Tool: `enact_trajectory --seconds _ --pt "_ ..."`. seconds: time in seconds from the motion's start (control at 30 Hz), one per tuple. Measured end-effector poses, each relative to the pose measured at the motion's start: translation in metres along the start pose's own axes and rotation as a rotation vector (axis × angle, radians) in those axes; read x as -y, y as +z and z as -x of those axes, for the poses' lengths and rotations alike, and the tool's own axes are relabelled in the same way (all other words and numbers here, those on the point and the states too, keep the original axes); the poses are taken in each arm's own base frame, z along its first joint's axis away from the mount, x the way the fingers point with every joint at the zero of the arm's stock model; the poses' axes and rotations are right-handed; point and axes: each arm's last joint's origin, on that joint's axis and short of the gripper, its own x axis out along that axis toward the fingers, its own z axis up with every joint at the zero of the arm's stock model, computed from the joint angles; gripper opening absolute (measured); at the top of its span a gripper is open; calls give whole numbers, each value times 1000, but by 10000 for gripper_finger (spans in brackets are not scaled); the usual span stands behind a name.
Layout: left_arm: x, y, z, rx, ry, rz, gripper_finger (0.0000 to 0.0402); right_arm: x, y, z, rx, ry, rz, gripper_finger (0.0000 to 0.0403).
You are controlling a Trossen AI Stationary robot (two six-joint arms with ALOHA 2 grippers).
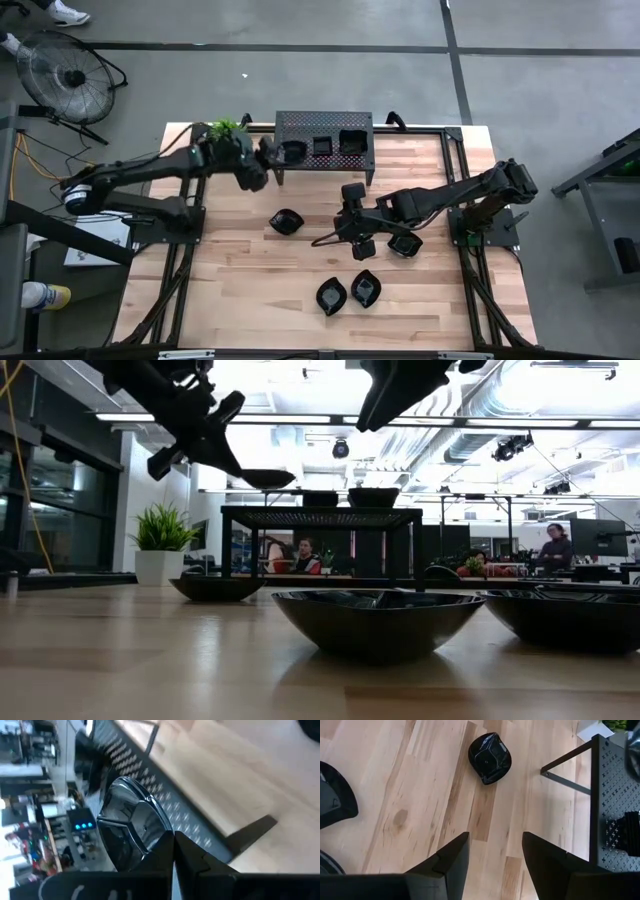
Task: Pick & Place Mini shaped plates
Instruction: Put the leaf-shaped plate on the shelf
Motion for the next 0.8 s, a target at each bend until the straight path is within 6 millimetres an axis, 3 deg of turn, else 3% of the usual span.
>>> enact_trajectory --seconds 0.17,0.37,0.53,0.8 --pt "-5 -22 2 -23 26 145 1 0 0 0 0 -1 0 178" --pt "-9 -35 -6 -40 56 356 1 1 1 0 7 -8 -5 178" --pt "-10 -37 -18 -84 78 500 1 1 2 0 22 -11 -11 175" --pt "-8 -27 -29 -83 59 534 1 2 3 0 26 -13 -13 173"
